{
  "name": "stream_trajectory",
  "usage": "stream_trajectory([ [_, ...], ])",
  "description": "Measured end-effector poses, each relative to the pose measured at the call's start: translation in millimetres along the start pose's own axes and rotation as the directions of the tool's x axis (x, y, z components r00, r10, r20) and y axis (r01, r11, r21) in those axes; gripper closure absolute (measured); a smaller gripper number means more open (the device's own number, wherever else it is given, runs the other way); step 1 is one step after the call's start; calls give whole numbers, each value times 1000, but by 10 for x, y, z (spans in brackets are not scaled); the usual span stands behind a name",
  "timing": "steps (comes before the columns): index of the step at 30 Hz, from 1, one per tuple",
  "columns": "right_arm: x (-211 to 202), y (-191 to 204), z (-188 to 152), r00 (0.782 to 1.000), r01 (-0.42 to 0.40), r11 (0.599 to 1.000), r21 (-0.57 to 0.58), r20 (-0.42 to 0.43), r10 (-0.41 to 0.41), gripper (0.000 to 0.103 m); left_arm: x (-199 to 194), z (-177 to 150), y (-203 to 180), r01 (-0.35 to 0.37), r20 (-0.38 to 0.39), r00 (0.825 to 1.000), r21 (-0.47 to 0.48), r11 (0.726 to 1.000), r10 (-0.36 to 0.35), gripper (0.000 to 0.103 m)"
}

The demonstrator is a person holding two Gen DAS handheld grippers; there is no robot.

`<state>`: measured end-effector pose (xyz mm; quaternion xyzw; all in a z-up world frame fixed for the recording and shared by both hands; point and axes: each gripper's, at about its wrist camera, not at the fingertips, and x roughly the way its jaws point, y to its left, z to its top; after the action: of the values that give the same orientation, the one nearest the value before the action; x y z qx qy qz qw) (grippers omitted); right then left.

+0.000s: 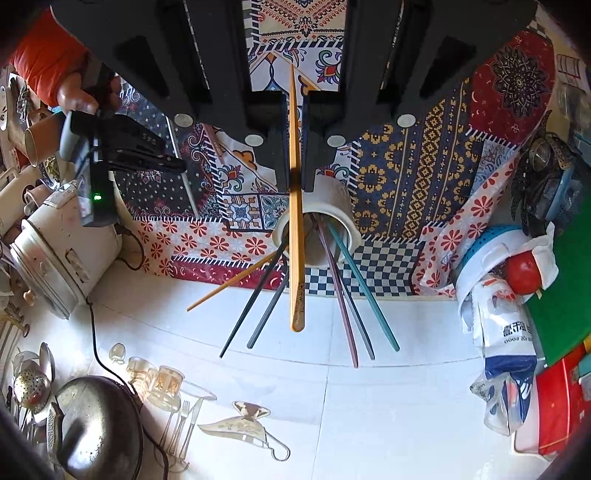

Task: Organize utensils
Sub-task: 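Lift both held sticks upright and carry them over the white cup, then lower the white stick and yellow stick into the cup and open both tools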

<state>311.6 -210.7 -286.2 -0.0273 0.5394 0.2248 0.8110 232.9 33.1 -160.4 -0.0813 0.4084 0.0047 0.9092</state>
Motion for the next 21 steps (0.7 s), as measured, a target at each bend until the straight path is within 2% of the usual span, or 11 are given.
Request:
stream_trajectory([
  [4, -367, 55, -15, 996, -32, 999, -1, 82, 32, 98, -74, 59, 25, 3, 25, 1000, -8, 1000, -3, 99],
  [10, -857, 201, 40, 978, -74, 997, -27, 193, 77, 98, -196, 145, 44, -2, 69, 998, -7, 1000, 2, 99],
  [15, -1244, 337, 105, 953, -85, 994, -64, 287, 100, 98, -293, 219, 54, -5, 105, 994, -3, 1000, 5, 99],
  [21, -1500, 551, 239, 926, -88, 989, -121, 357, 126, 98, -397, 337, 74, -4, 152, 988, -1, 1000, 4, 99],
])
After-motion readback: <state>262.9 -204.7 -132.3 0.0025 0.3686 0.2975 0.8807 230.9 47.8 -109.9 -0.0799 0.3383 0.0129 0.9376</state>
